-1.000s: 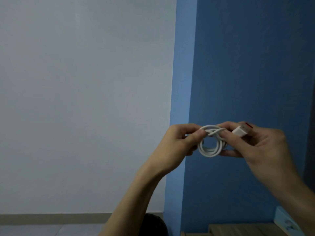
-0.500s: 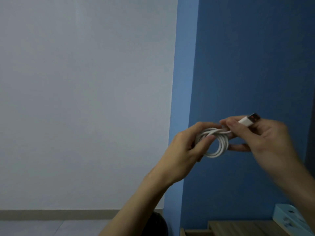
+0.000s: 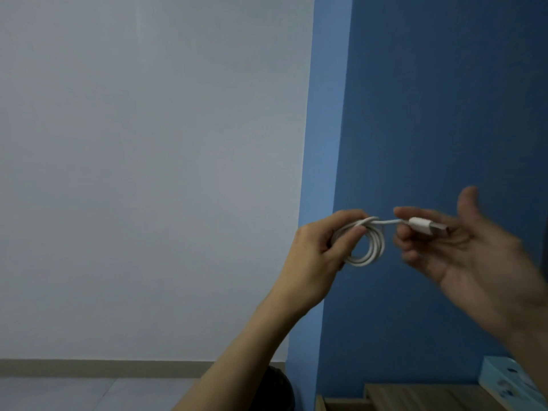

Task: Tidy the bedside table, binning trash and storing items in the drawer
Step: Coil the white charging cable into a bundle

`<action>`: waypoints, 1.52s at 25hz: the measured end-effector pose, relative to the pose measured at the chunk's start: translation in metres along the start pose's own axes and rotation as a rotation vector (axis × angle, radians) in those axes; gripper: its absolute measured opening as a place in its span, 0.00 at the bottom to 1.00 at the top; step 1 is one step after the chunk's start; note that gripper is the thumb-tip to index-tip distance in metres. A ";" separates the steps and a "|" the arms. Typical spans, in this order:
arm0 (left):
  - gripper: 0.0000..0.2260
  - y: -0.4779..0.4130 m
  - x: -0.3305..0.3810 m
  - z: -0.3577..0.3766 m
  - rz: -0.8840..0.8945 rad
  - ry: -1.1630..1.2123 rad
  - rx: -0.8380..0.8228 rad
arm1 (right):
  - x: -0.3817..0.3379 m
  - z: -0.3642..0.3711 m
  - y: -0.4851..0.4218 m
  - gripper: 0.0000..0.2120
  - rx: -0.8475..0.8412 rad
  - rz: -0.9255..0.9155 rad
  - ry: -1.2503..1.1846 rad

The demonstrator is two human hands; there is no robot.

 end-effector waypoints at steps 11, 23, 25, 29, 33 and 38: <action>0.09 0.000 0.009 0.003 0.041 -0.052 0.057 | -0.022 -0.001 0.012 0.17 0.287 -0.498 0.436; 0.10 0.001 0.008 0.004 0.053 -0.066 0.049 | -0.021 0.001 0.017 0.18 0.471 -0.560 0.578; 0.10 0.001 0.009 0.004 0.061 -0.092 0.037 | -0.022 0.007 0.012 0.17 0.404 -0.563 0.734; 0.09 0.005 0.009 0.000 0.064 -0.117 0.046 | -0.012 0.015 -0.005 0.12 0.187 -0.447 0.755; 0.09 0.004 0.017 0.003 0.091 -0.141 0.024 | -0.004 0.018 -0.008 0.09 0.131 -0.388 0.662; 0.09 0.004 0.019 0.006 0.092 -0.229 -0.017 | -0.004 0.017 -0.005 0.07 0.184 -0.373 0.600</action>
Point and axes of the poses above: each hand's wrist, its own y-axis away from the middle knuckle, its own z-axis out of the palm, x = y × z, the point moved 10 cm from there along -y, towards the middle knuckle, and after that the axes turned 6 degrees about y, right-handed, at the moved point
